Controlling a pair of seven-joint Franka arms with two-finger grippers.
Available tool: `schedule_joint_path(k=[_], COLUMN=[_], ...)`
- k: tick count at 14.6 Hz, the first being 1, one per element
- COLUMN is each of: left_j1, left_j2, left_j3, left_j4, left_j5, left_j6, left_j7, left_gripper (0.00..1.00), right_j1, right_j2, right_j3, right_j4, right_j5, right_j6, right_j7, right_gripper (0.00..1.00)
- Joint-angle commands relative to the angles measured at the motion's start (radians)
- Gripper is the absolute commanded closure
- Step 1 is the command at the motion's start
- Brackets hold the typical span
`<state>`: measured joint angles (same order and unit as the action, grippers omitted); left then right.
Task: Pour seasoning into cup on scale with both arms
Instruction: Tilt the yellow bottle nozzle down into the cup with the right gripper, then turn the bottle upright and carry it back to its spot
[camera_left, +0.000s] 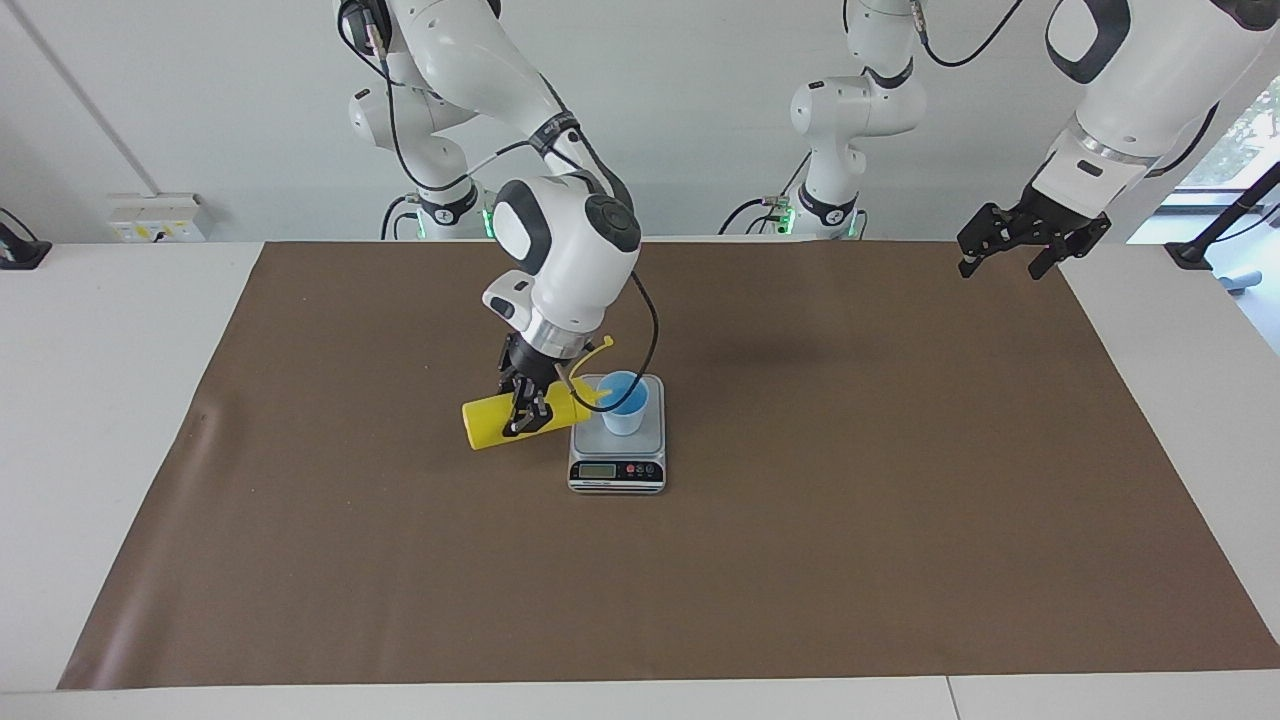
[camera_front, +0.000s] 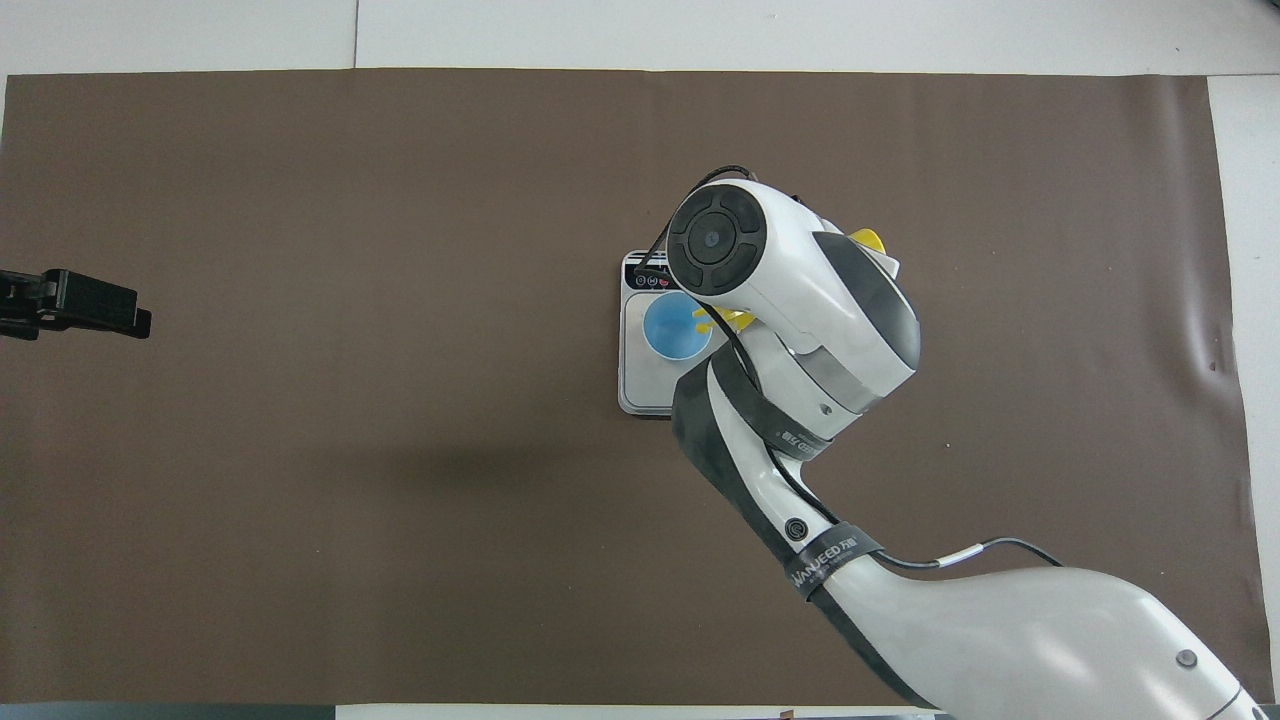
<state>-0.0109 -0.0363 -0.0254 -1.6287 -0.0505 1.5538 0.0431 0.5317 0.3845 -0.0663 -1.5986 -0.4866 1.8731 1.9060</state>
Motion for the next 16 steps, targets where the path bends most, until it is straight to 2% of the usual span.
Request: schedule_joint_path(k=[1,3,5,9,13,16], left_j1=[0.006,0.006,0.003,-0.004,0.003,0.006], left_j2=[-0.005,-0.005,-0.005,-0.005,-0.007,-0.007], left_j3=[-0.004,-0.004,-0.004,-0.005,-0.007,-0.004], left_j4=[0.004,0.004,0.006,0.009,0.006,0.004], left_j5=[0.018,0.018,0.021,0.028,0.043,0.043], left_j6=[-0.014,-0.008,-0.005,-0.008,-0.006,0.002], left_j7=[0.012,0.012,0.012,0.020,0.020,0.018], left_gripper=[0.00,0.00,0.00,0.00,0.00,0.00], right_j1=[-0.013,-0.033,-0.100,-0.286,-0.514,-0.668], right_j2=[0.008,0.002,-0.044,-0.139,-0.173,-0.263], right_j3=[0.000,0.000,-0.001,-0.001,-0.003,-0.006], right_j4=[0.035,0.052,0.049,0.034,0.014,-0.198], right_j5=[-0.009,0.060,0.211,0.518,0.886,1.147], right_j6=[-0.031,-0.049,-0.054,-0.083,-0.162,-0.115], right_j7=[-0.042,-0.060,-0.146,-0.346,-0.534,-0.723], right_gripper=[1.00,1.00,1.00,1.00,1.00,1.00])
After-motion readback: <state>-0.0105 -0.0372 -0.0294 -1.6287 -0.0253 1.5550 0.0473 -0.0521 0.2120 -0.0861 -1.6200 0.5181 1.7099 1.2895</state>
